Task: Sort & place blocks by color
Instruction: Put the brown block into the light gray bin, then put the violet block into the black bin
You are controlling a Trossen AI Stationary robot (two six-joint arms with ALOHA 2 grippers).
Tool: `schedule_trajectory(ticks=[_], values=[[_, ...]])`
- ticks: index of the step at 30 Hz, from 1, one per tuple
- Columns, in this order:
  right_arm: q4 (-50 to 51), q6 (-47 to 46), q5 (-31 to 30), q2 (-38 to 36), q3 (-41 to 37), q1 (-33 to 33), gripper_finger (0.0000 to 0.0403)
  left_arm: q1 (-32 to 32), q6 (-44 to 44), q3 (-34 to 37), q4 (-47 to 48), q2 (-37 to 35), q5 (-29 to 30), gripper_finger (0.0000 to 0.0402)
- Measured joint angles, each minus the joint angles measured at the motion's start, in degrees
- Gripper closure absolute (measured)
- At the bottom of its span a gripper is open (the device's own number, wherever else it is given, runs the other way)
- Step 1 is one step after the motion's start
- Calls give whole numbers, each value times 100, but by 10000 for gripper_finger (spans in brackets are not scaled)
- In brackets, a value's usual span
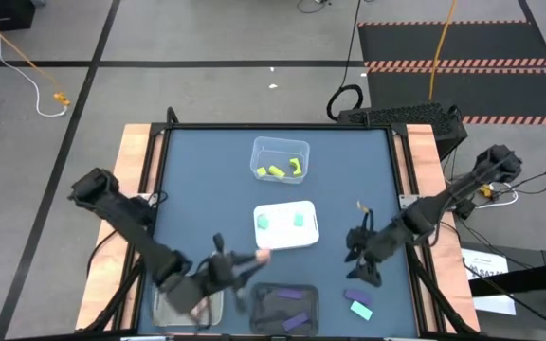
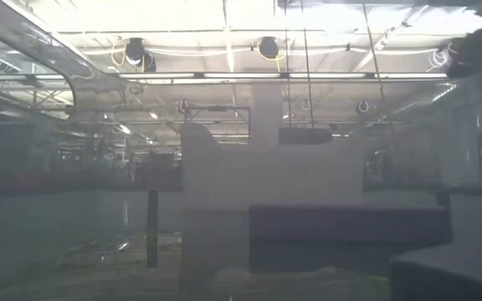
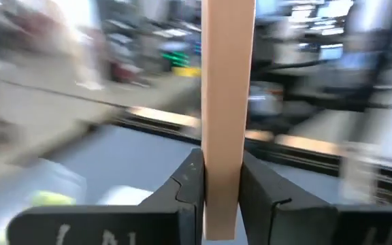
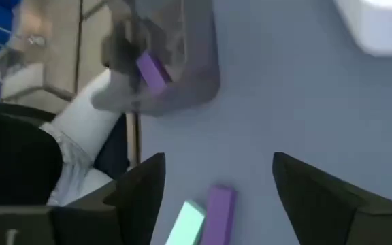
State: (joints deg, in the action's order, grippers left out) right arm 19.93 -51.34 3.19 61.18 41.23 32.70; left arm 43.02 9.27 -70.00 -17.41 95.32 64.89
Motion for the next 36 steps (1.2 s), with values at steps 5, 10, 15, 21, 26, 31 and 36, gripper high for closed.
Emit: schedule_trajectory(ticks=[5,10,15,21,26,31,36], values=[[-7,-128,-3,475,0,446,150,627,2388,0,1164,-209,-1401,343],[-42,205,-23,936,0,715,152,1147,5348,0,2492,-180,-2395,329],[-36,656,-473,1346,0,1002,152,1580,9017,0,4400,-41,-2848,333],[-40,887,-934,1627,0,1204,152,1734,11374,2,6146,125,-4017,342],[-178,858,-1213,1728,0,1361,152,1707,11949,2,6456,184,-4689,297],[-210,769,-1256,1730,0,1454,152,1701,11904,2,6374,183,-4691,249],[-329,240,-1255,1730,0,1618,152,1701,11986,2,6328,180,-4691,223]])
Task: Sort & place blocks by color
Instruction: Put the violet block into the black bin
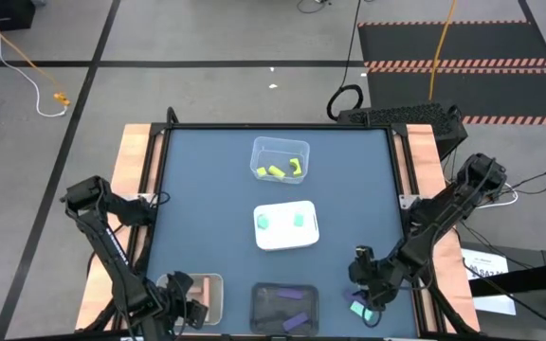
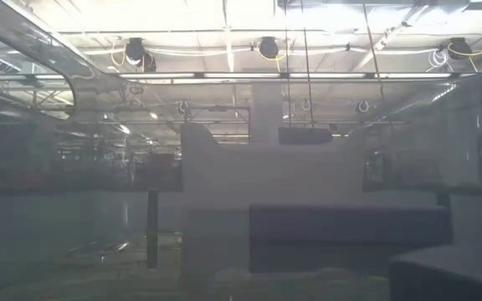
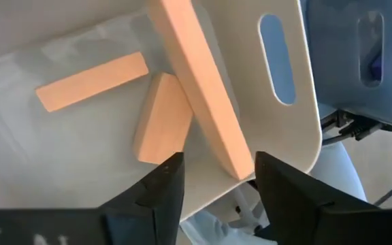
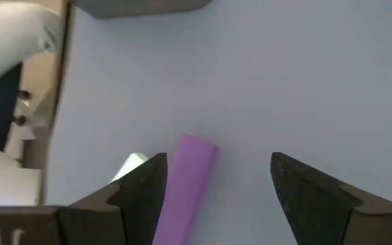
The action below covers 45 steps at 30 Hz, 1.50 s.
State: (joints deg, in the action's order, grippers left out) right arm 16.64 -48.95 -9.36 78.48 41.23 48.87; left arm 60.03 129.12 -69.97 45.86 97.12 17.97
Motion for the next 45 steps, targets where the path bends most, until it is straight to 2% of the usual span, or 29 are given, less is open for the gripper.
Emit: schedule_trajectory(ticks=[8,18,26,31,38,43,45], values=[[-324,-594,-880,229,2,440,152,0,-131,0,-210,0,3,216],[-606,-631,-869,1154,147,527,152,0,-210,0,-282,-2,5,215],[353,-284,-912,1479,463,528,155,0,-300,0,-282,-7,6,215],[455,-205,-883,1469,452,526,201,0,-298,0,-288,-7,7,215],[590,-114,-744,1462,446,521,314,0,-296,0,-292,-7,7,215],[712,-120,-714,1388,440,521,317,0,-292,0,-295,-7,9,215],[725,-228,-691,1218,433,519,294,0,-284,0,-295,-7,9,215]])
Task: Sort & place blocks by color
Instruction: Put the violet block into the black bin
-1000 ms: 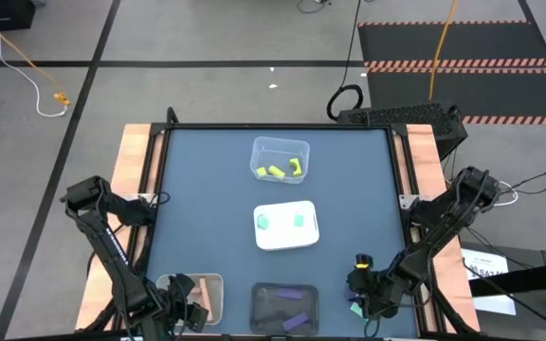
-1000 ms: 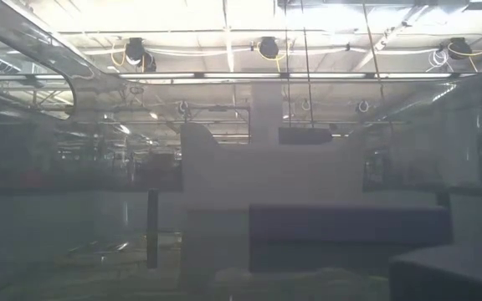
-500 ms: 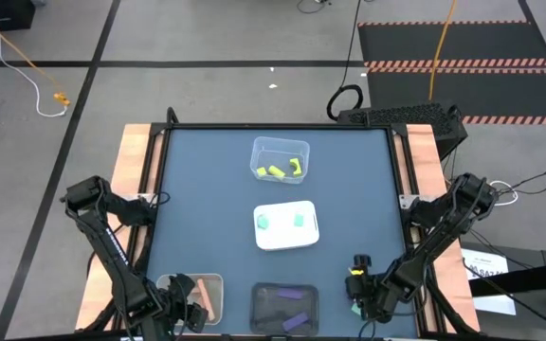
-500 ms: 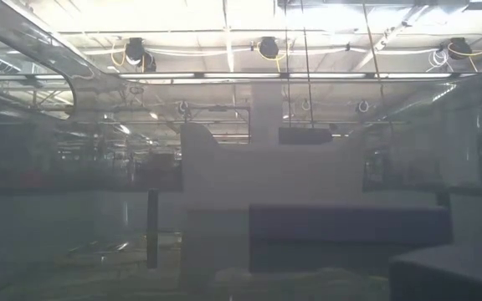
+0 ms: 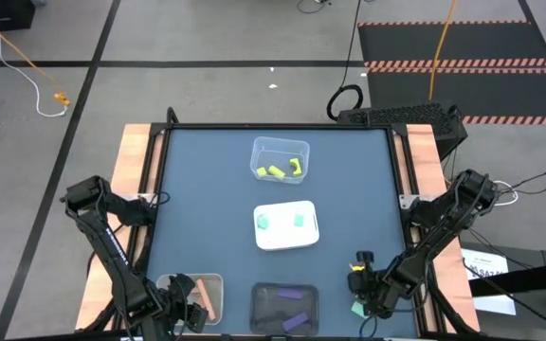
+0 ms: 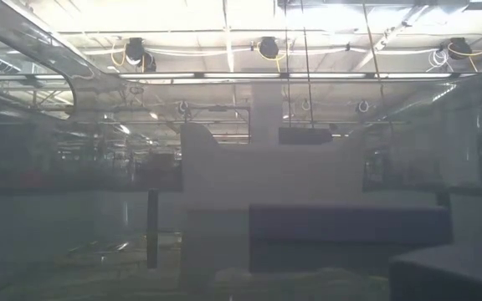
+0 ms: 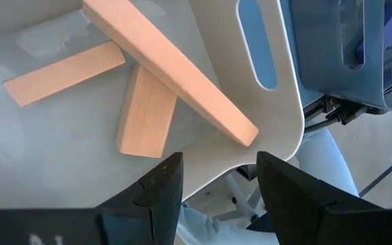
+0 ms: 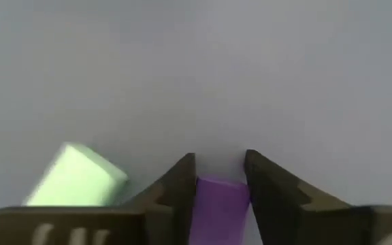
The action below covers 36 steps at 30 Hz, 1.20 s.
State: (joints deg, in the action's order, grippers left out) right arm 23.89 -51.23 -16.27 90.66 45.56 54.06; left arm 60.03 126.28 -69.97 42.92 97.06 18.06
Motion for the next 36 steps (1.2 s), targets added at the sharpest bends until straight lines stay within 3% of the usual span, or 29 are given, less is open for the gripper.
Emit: schedule_trajectory(ticks=[7,13,20,25,28,33,36], values=[[562,-951,117,-973,-11,-41,140,0,-2,0,-2,0,109,215],[1181,-2179,550,-1128,-29,146,119,0,-47,0,0,0,199,215],[976,-3043,1161,-683,-170,305,135,0,-158,0,-16,0,434,215],[1011,-3208,1161,-431,-153,306,162,0,-347,0,-194,0,917,215],[1061,-3210,1159,-403,-158,306,203,1,-763,0,-622,-19,1338,215],[1168,-3210,1163,-398,-164,306,309,2,-1901,0,-1679,-115,2113,215],[1166,-3179,1165,-401,-164,306,321,0,-2880,0,-2430,-142,2584,215]])
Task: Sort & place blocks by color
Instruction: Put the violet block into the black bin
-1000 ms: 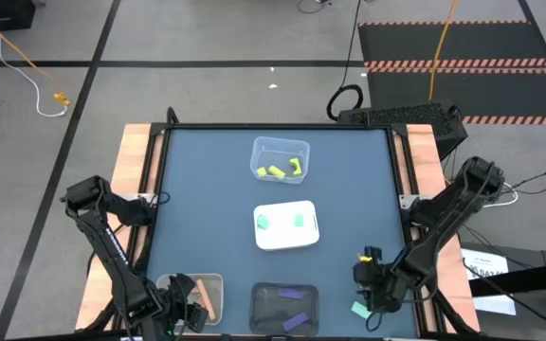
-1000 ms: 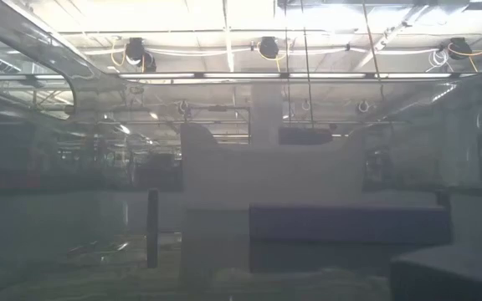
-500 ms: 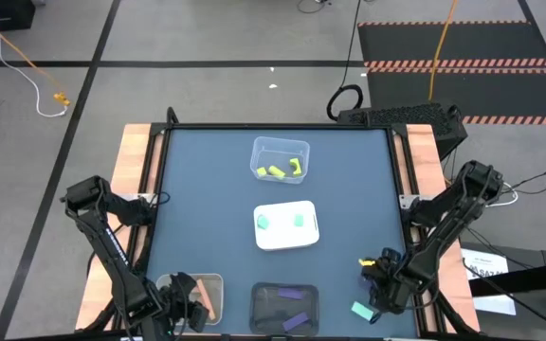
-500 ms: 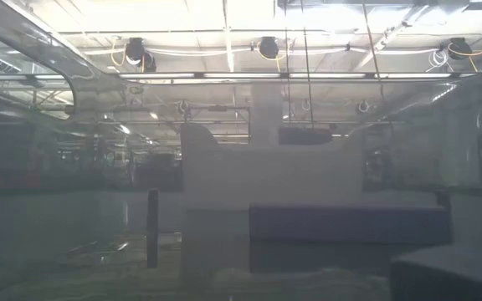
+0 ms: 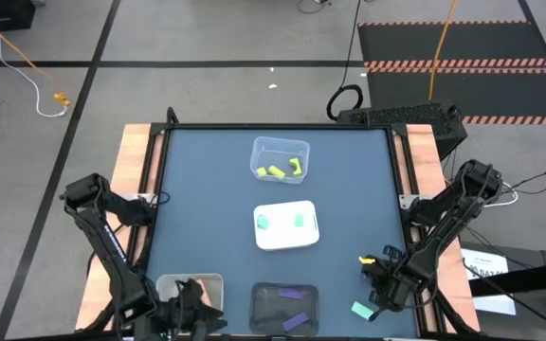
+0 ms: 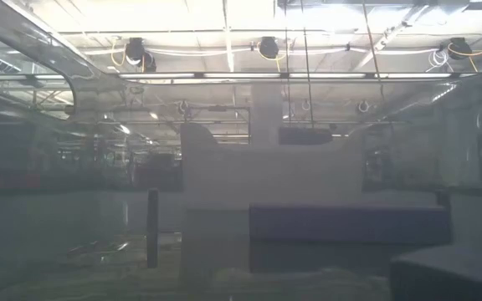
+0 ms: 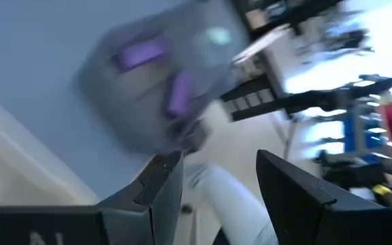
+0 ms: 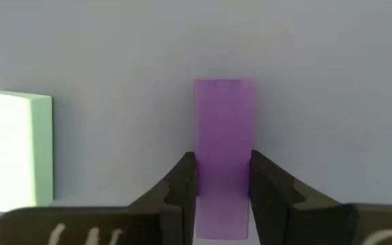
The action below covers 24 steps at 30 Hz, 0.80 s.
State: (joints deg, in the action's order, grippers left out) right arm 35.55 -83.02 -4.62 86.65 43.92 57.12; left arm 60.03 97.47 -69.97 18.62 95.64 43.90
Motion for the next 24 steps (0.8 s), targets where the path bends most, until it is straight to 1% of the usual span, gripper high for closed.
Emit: schedule_trajectory(ticks=[3,6,8,12,15,18,21,24], values=[[-21,94,-46,-95,-5,-21,321,-34,-1086,0,-728,0,346,215],[-45,155,-302,-330,-28,-69,321,-135,-2054,0,-1311,0,458,215],[-133,301,-758,-551,-38,-132,321,-222,-2628,0,-1596,0,468,215],[-343,847,-1931,-1028,-26,-242,321,-407,-3505,0,-1871,0,472,215],[-1085,1771,-2854,-1328,-26,-349,321,-549,-3920,0,-1874,0,470,215],[-2120,3093,-3557,-1518,-24,-516,321,-701,-4262,0,-1876,0,470,215],[-3339,4618,-3865,-1619,-21,-743,321,-873,-4524,0,-1882,0,470,215],[-4543,6062,-3869,-1650,-13,-1015,321,-1051,-4728,0,-1882,0,468,215]])
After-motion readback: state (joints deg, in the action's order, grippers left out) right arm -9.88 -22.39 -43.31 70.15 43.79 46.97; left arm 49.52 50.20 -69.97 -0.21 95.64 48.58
